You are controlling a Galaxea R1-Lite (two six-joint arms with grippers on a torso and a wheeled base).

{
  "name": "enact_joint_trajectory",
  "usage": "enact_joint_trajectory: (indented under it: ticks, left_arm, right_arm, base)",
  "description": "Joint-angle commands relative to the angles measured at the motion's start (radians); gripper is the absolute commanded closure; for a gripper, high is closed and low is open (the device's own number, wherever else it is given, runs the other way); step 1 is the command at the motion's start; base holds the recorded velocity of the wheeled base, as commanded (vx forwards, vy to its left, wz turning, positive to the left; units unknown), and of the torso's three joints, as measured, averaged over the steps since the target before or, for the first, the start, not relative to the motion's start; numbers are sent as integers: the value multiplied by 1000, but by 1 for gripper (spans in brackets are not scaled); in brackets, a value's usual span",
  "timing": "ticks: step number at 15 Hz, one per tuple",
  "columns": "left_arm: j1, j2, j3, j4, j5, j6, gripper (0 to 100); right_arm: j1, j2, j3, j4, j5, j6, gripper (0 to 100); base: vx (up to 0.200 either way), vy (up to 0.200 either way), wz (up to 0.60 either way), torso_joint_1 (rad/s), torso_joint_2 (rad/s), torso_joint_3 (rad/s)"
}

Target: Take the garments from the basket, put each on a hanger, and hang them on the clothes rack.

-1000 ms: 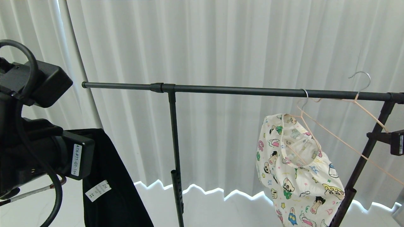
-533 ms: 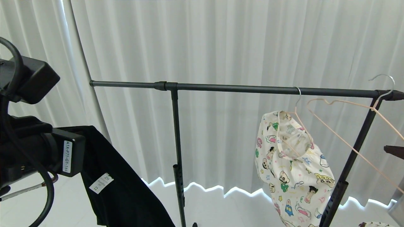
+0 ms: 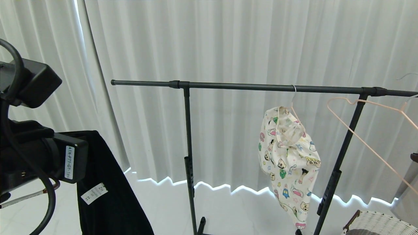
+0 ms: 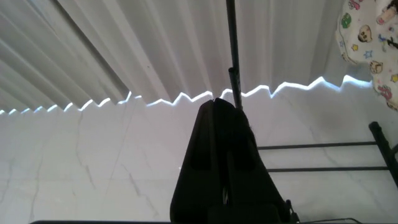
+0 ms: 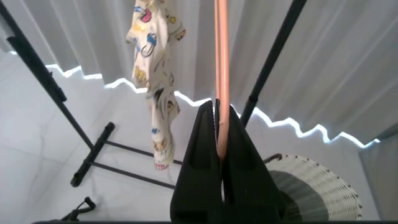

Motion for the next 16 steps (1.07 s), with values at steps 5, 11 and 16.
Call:
enact_joint_trajectory:
  ticks: [5, 11, 16]
  left_arm:
    - [-42, 18, 42, 0, 0, -2, 100]
    - [27, 360, -203, 0, 57, -155, 100]
    - [26, 532, -383, 0, 59, -244, 100]
  right_arm:
    - [131, -83, -15, 2, 53, 18, 100]
    - [703, -132, -24, 155, 41, 121, 100]
    - [964, -135, -32, 166, 43, 343, 100]
  base:
    - [0, 0, 0, 0, 0, 0]
    - [0, 0, 0, 0, 0, 0]
    - [0, 0, 0, 0, 0, 0]
